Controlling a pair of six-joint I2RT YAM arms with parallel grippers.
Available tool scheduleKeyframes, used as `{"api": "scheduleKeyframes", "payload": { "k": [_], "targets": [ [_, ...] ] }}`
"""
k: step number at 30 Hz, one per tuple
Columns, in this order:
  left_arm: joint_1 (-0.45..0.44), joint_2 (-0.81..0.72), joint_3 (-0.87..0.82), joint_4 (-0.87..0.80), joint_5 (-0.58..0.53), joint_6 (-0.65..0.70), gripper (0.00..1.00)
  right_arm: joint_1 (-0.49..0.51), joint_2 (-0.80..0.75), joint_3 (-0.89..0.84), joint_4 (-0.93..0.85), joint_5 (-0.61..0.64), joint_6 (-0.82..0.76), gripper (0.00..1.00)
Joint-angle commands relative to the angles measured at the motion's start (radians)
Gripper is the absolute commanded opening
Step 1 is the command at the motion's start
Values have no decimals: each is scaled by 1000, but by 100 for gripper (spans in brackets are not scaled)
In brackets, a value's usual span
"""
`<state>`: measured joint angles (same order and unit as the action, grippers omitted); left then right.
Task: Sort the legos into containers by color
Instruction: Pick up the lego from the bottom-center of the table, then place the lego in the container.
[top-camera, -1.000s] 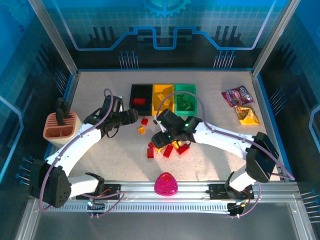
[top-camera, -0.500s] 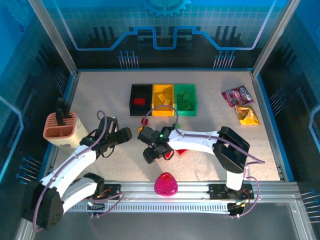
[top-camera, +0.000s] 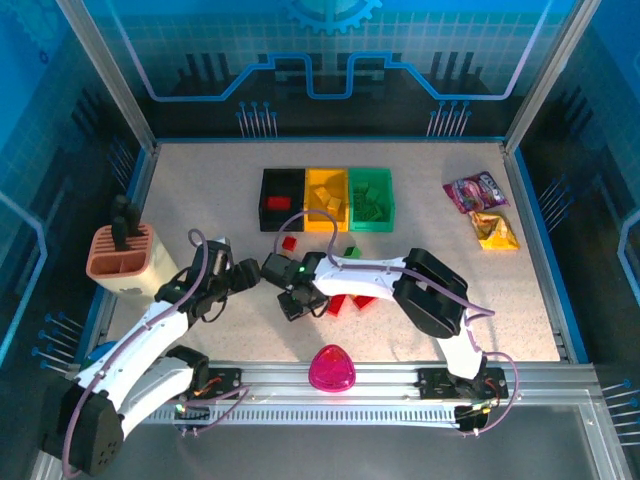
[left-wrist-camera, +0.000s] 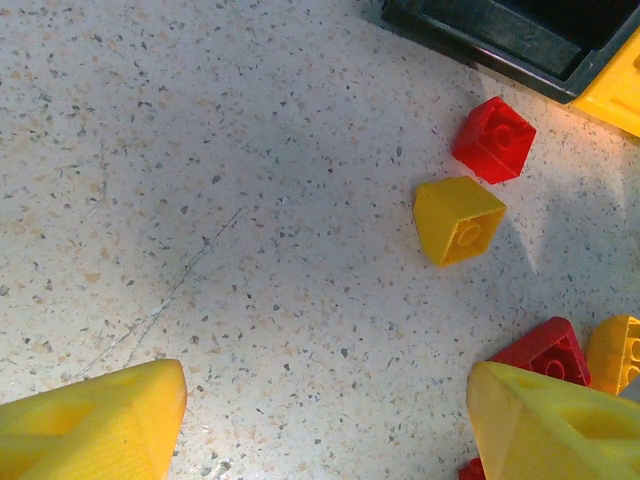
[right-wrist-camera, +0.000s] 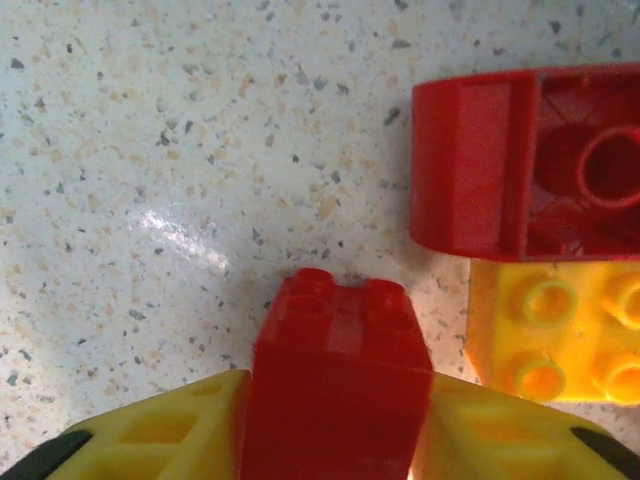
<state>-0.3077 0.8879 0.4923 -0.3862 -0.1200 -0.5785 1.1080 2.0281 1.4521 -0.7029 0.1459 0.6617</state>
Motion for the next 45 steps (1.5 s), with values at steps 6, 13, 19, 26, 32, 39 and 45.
{"api": "scheduleKeyframes", "payload": {
  "k": [6,13,19,26,32,39,45],
  "targets": [
    [0,-24,-8,-5,-30,-4,75,18,4,74,-71,60,-34,24],
    [-2,-80,-26,25,-2,5,74,-48,-9,236,-132,107,-137,23],
    [-2,-178,-66,47,58,5,74,-129,29,385,-160,96,-214,24],
    [-3,-249,-115,18,67,-29,73,-238,152,594,-190,54,-294,24],
    [-5,-270,-135,14,95,-64,71,-322,377,932,-303,38,-349,24],
    [-8,-305,-131,-16,100,-67,71,-373,499,1127,-300,20,-367,29],
    [-11,-309,-116,-27,107,-63,71,-369,452,1117,-257,18,-375,74]
  ]
}}
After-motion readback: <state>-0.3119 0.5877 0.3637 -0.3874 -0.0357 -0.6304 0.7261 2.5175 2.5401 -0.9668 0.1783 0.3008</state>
